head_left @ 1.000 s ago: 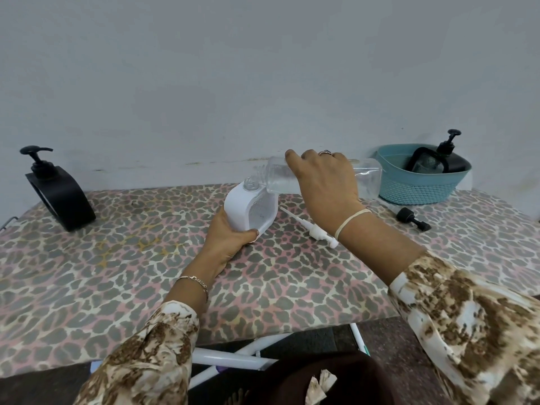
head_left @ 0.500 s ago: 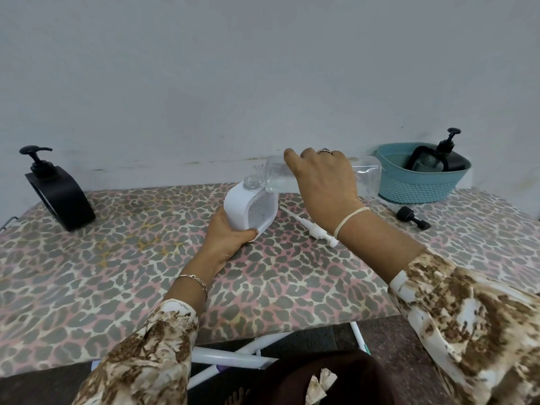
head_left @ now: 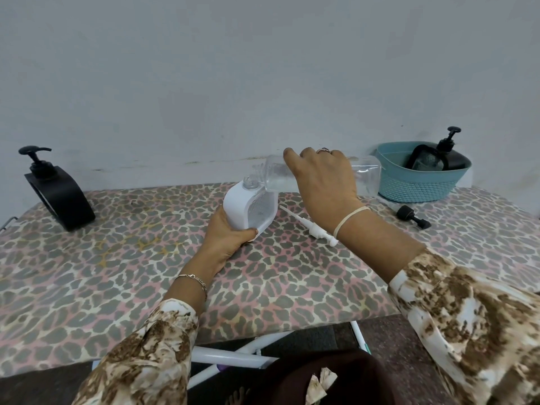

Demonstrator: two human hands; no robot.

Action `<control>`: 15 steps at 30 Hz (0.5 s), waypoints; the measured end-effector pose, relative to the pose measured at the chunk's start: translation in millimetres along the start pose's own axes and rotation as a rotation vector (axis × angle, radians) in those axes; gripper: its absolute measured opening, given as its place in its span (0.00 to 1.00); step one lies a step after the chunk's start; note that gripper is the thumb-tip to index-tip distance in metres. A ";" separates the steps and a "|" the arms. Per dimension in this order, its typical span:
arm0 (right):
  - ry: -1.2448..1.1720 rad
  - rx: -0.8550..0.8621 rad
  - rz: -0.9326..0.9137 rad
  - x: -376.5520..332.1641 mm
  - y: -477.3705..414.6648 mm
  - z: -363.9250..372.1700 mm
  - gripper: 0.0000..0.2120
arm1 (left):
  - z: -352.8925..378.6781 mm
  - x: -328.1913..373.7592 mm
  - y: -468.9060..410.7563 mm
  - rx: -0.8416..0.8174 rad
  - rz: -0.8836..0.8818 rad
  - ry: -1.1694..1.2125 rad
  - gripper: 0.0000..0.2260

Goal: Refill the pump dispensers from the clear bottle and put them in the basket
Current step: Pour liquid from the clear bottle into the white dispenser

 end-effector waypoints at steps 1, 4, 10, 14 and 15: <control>-0.001 0.000 0.000 0.1 0.0 -0.1 0.29 | 0.4 0.4 0.0 -0.001 -0.001 -0.001 0.31; -0.004 -0.002 0.001 -0.4 0.0 0.2 0.28 | 0.9 1.1 0.4 -0.003 -0.005 0.002 0.30; -0.005 -0.003 0.003 -0.4 0.0 0.8 0.28 | 0.6 1.9 1.6 0.000 -0.006 0.001 0.29; -0.010 -0.001 0.001 -0.2 0.6 -0.1 0.28 | 1.0 3.0 2.0 0.000 -0.001 -0.001 0.29; -0.010 -0.001 -0.001 -0.4 0.7 -0.2 0.28 | 1.2 3.4 2.1 0.000 0.002 -0.002 0.29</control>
Point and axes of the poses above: each hand's wrist, its own y-axis away from the middle knuckle, its own z-axis out of the palm, x = y × z, the point moved 5 cm from there along -y, towards the middle knuckle, and after that the axes turned 10 degrees about -x, right-handed, at the moved point
